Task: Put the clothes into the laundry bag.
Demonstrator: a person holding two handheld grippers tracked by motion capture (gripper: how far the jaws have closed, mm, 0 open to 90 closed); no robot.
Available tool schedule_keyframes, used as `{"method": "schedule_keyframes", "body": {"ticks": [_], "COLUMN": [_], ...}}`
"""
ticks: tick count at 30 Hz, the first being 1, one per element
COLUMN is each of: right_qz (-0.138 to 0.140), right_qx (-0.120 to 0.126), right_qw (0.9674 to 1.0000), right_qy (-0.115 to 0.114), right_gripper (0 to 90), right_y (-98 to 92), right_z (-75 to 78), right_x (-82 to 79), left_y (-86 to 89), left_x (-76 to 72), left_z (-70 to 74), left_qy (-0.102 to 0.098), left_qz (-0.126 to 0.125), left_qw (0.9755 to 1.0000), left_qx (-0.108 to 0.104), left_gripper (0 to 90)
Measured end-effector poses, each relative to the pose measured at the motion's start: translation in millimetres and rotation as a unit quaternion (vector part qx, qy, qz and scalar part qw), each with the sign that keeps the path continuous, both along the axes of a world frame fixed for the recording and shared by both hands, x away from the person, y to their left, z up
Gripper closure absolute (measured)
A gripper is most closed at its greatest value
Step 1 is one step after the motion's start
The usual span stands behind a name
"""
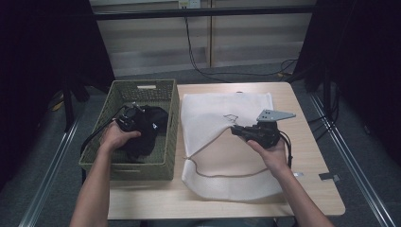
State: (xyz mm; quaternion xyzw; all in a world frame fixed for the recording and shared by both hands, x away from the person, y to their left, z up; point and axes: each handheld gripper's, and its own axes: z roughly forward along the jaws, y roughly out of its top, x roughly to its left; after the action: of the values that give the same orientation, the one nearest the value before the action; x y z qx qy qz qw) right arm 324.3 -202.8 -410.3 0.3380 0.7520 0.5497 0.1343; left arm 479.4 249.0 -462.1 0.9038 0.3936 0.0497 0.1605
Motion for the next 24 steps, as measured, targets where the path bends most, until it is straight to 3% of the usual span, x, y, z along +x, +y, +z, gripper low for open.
{"method": "schedule_keyframes", "body": {"ticks": [3, 6, 8, 10, 11, 12, 15, 18, 20, 24], "right_qz": [-0.002, -0.001, -0.001, -0.001, -0.001, -0.001, -0.002, -0.003, -0.004, -0.003], "right_qx": [-0.001, -0.004, -0.003, -0.002, -0.002, -0.002, -0.002, -0.002, -0.001, -0.001], "right_qw": [1.0, 1.0, 1.0, 1.0, 1.0, 1.0, 1.0, 1.0, 1.0, 1.0], "right_qy": [0.002, 0.0, 0.003, 0.003, 0.003, 0.004, 0.004, 0.001, 0.002, 0.002], "right_gripper": [88.4, 88.4, 88.4, 88.4, 88.4, 88.4, 88.4, 88.4, 88.4, 88.4], "right_y": [-0.4, 0.1, 0.0, 0.0, -0.1, -0.2, -0.7, -1.4, -1.5, -1.5], "right_z": [0.5, 0.6, 0.1, -0.8, -1.1, -1.2, -0.7, 0.1, 0.4, 0.3], "right_x": [-0.7, -1.3, -1.0, -0.2, -0.1, 0.0, -0.3, -1.5, -2.1, -1.9], "left_y": [0.2, -0.2, 2.9, 4.7, 7.0, 7.2, 11.8, 17.0, 21.9, 32.6], "left_x": [-0.3, -2.2, -1.6, -3.3, -2.9, -5.0, -9.0, -14.0, -15.6, -18.8], "left_z": [1.4, 3.6, 9.7, 14.3, 18.2, 20.0, 28.7, 32.1, 35.6, 41.2], "left_qy": [0.002, -0.009, -0.009, -0.019, -0.017, -0.03, -0.042, -0.058, -0.065, -0.08], "left_qz": [0.004, 0.016, 0.008, 0.019, 0.01, 0.025, 0.012, 0.03, 0.023, 0.032], "left_qw": [1.0, 0.9997, 0.9999, 0.9994, 0.9996, 0.9988, 0.9986, 0.9953, 0.9949, 0.9889], "left_qx": [-0.004, -0.014, -0.009, -0.022, -0.019, -0.03, -0.029, -0.071, -0.074, -0.121], "left_gripper": [75.4, 75.8, 75.9, 76.0, 76.0, 76.0, 76.0, 76.0, 76.0, 76.0]}}
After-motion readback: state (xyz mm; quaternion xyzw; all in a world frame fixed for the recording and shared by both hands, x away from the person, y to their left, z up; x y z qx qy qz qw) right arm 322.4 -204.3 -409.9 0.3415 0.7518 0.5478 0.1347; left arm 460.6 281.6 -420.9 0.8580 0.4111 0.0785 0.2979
